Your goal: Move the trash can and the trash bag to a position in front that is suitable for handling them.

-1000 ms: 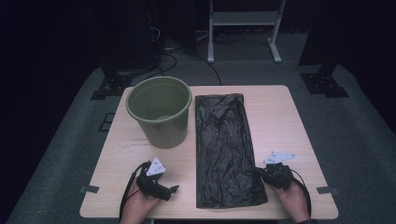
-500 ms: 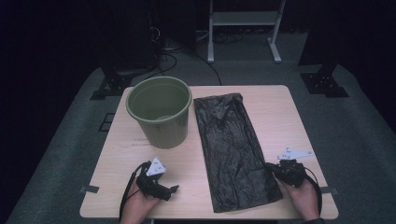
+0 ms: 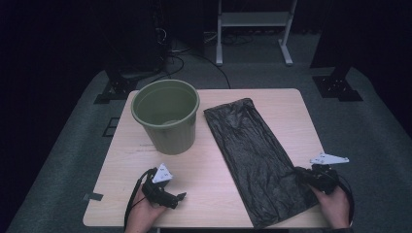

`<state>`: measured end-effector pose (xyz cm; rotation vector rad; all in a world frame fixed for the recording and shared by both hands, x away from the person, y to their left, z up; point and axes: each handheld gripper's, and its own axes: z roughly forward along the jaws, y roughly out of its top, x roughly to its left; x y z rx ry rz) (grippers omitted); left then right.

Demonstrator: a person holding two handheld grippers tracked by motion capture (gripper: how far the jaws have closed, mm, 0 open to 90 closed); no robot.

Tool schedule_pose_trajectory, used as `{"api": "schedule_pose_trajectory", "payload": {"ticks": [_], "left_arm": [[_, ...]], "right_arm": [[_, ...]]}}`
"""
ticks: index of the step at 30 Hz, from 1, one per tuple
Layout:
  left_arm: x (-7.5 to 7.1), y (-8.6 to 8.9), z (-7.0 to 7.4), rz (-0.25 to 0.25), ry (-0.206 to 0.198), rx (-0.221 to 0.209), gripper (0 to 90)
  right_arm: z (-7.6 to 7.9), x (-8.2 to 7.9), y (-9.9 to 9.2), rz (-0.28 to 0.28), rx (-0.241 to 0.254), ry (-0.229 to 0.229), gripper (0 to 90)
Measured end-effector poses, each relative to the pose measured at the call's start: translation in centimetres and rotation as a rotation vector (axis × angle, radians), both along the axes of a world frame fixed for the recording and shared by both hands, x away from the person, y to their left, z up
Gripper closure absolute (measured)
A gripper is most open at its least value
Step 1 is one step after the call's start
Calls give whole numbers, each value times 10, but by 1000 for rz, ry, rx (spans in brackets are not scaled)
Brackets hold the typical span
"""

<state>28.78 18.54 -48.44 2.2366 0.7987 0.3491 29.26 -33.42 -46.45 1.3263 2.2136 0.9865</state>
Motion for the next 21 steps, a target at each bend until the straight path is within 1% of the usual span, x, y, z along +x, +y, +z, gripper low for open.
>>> {"api": "schedule_pose_trajectory", "payload": {"ticks": [5,7,8,9,10,11,12,13,14,16,17,19,20,21], "left_arm": [[0,0,0,0,0,-1,0],[0,0,0,0,0,-1,0],[0,0,0,0,0,0,0],[0,0,0,0,0,0,0],[0,0,0,0,0,0,0],[0,0,0,0,0,-1,0],[0,0,0,0,0,-1,0],[0,0,0,0,0,0,0],[0,0,0,0,0,-1,0],[0,0,0,0,0,1,0],[0,0,0,0,0,0,0],[0,0,0,0,0,0,0],[0,0,0,0,0,0,0],[0,0,0,0,0,0,0]], "right_arm": [[-1,-1,-6,-14,-1,4,890],[0,-1,-6,-15,1,2,833],[1,-1,-6,-18,5,-3,773],[1,-2,-5,-18,6,-9,751],[2,-2,-5,-18,6,-10,704],[2,-2,-4,-23,6,-16,632],[2,-2,-4,-23,6,-16,632],[4,-2,-2,-31,8,-28,546],[4,-2,-2,-31,8,-28,546],[9,-2,4,-29,19,-34,462],[9,-2,4,-29,19,-34,462],[12,-2,10,-8,36,-35,431],[15,0,21,20,44,-36,427],[15,1,23,29,44,-37,420]]}}
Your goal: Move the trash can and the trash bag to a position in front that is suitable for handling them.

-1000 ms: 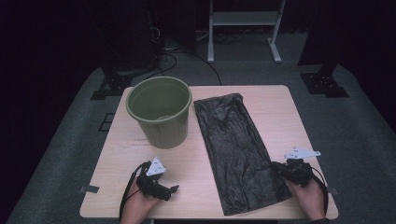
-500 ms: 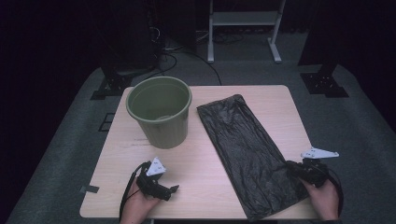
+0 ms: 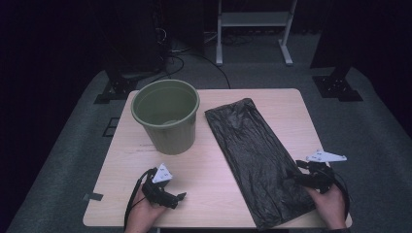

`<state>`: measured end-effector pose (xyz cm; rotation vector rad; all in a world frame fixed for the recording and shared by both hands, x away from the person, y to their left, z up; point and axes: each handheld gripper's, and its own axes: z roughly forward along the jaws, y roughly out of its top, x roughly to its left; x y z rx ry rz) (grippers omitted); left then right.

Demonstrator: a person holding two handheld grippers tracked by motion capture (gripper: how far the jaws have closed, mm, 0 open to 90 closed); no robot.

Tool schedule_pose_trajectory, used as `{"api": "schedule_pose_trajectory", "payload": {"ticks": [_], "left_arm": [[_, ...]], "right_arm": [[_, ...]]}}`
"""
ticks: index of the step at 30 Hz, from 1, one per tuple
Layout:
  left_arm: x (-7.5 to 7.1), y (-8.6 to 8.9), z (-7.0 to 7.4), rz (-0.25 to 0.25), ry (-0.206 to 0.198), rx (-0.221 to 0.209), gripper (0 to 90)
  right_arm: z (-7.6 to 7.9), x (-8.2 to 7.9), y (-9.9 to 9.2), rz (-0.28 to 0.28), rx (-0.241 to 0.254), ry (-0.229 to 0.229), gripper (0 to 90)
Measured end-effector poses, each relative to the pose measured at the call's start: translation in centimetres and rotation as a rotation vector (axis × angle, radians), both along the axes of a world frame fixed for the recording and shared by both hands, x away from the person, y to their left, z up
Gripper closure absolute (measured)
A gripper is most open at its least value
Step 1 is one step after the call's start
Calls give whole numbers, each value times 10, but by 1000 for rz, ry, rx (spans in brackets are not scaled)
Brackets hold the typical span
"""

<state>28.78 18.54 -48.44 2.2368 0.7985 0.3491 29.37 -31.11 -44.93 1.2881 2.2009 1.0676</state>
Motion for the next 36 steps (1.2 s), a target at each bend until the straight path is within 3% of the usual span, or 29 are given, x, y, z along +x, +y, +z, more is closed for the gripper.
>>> {"api": "schedule_pose_trajectory", "payload": {"ticks": [6,10,16,21,23,25,30,31,32,36], "left_arm": [[0,0,0,0,0,0,0],[0,0,0,0,0,0,0],[0,0,0,0,0,-1,0],[0,0,0,0,0,-1,0],[0,0,0,0,-1,-1,0],[0,0,0,0,0,-1,0],[0,0,0,0,0,0,0],[0,0,0,0,0,0,0],[0,0,0,0,-1,-1,0],[0,0,0,0,-1,-1,0]], "right_arm": [[-1,12,26,49,-11,3,414],[-7,27,50,98,-39,35,412],[-16,44,67,103,-52,65,412],[-21,48,71,102,-55,78,412],[-25,49,74,105,-83,93,423],[-25,48,75,98,-101,81,459],[-23,45,74,102,-95,78,748],[-23,45,74,102,-95,78,748],[-23,44,74,121,-93,80,885],[-24,44,73,136,-89,80,900]]}}
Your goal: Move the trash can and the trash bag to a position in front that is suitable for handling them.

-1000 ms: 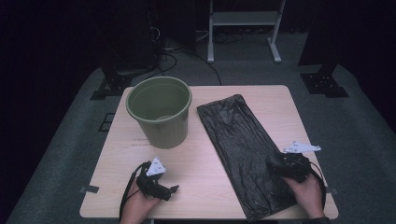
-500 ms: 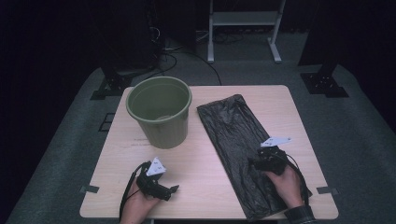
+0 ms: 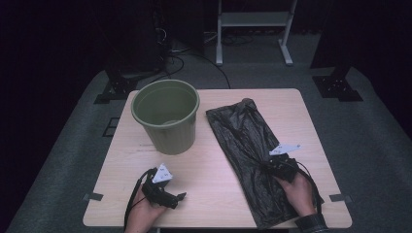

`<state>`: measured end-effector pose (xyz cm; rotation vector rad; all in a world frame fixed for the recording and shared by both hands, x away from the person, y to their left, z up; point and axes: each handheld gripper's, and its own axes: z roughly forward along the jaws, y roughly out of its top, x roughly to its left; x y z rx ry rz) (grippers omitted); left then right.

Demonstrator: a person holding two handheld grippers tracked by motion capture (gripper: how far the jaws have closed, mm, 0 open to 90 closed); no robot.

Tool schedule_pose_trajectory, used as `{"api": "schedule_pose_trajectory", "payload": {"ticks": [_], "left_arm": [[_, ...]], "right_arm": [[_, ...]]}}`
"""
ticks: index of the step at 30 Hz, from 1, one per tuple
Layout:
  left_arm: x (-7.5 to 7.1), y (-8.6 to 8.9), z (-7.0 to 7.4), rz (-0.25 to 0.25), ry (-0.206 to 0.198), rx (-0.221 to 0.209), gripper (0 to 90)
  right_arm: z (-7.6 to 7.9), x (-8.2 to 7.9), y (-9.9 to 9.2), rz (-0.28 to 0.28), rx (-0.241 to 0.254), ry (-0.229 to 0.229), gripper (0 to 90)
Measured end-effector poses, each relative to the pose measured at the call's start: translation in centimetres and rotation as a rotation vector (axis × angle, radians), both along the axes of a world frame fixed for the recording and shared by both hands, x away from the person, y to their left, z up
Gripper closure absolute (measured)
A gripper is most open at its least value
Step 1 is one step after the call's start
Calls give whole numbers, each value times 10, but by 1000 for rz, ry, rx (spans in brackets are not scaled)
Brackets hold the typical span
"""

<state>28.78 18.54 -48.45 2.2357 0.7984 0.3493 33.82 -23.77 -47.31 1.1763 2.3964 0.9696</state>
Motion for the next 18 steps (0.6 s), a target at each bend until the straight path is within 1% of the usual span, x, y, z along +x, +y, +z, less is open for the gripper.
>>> {"api": "schedule_pose_trajectory", "payload": {"ticks": [4,9,10,13,14,15,16,18], "left_arm": [[0,0,0,0,1,0,0],[0,0,0,-1,0,0,0],[0,0,0,0,0,0,0],[0,0,0,-1,-1,-1,0],[0,0,0,-1,-1,-1,0],[0,0,0,-1,-1,-1,0],[0,0,0,-1,-1,-1,0],[0,0,0,-1,-1,-1,0]], "right_arm": [[2,-2,-3,-4,-24,-6,900],[6,-5,-16,-18,-16,-20,900],[6,-8,-21,-26,-12,-30,900],[6,-15,-33,-30,-13,-26,900],[6,-15,-33,-30,-13,-26,900],[8,-23,-42,-26,-6,-28,900],[8,-23,-42,-26,-6,-28,900],[9,-29,-49,-32,1,-39,900]]}}
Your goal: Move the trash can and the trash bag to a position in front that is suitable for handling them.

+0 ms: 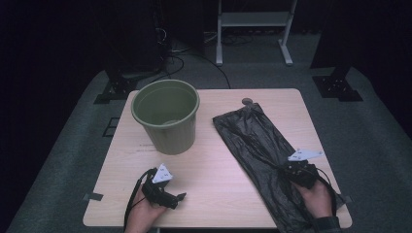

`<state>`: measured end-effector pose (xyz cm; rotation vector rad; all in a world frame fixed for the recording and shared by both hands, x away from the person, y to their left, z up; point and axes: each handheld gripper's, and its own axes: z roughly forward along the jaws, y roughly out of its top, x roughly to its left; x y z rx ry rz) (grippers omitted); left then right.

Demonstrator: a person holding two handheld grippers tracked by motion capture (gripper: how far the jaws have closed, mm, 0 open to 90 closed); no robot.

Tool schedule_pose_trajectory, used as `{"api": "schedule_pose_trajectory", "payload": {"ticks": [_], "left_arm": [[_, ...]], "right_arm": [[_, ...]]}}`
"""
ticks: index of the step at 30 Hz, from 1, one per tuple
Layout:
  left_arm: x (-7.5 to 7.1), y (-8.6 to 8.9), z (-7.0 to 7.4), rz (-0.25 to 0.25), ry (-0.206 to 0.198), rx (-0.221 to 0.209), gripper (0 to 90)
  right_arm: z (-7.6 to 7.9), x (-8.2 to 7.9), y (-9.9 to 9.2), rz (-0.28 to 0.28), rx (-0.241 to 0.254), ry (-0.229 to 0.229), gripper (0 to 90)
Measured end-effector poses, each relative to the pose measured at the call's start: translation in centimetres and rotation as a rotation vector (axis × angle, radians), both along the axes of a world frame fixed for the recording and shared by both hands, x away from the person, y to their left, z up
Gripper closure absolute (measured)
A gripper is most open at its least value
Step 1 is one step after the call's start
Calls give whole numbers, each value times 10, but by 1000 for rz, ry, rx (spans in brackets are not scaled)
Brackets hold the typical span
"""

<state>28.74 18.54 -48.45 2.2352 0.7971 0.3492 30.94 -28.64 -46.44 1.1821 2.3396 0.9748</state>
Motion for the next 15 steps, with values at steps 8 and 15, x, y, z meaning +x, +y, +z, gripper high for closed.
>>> {"api": "schedule_pose_trajectory", "payload": {"ticks": [8,15], "left_arm": [[0,0,0,0,0,0,0],[0,0,0,0,0,0,0]], "right_arm": [[-5,0,-7,-36,39,-35,371],[-13,8,-4,-69,14,-7,176]]}}
